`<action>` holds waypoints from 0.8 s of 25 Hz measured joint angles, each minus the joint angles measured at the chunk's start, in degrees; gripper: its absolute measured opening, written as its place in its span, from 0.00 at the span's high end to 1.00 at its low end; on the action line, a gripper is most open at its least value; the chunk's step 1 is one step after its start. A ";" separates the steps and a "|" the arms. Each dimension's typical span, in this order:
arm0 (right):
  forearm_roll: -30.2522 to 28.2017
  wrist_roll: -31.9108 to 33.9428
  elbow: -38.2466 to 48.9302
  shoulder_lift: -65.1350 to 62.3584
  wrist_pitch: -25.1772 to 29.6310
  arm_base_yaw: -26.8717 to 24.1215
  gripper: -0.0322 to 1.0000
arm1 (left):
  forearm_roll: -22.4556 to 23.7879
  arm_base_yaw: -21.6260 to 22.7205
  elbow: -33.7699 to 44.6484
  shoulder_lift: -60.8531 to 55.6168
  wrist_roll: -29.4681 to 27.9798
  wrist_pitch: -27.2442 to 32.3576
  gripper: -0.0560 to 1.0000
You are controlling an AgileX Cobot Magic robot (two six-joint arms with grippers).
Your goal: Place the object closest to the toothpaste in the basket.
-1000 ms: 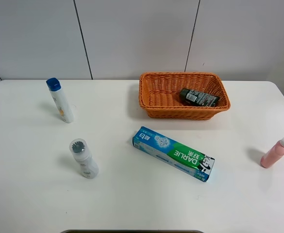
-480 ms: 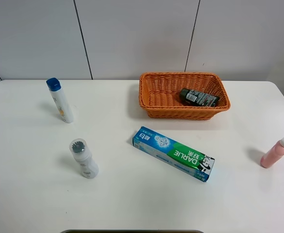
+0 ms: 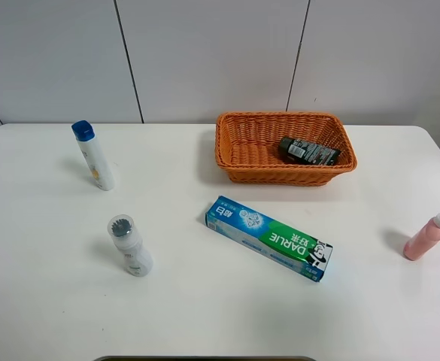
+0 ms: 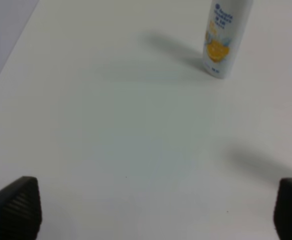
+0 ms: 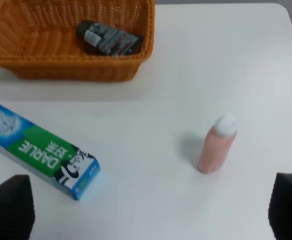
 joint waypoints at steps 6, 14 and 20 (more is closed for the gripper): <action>-1.50 0.00 5.94 -5.38 -0.47 0.00 0.03 | 0.00 0.00 0.00 0.00 0.00 0.00 0.06; -2.30 0.62 11.74 -11.44 -2.77 0.00 0.03 | 0.00 0.00 0.00 0.00 0.00 0.00 0.06; -2.81 0.62 13.90 -11.44 -3.38 0.00 0.03 | 0.00 0.00 0.00 0.00 0.00 0.00 0.06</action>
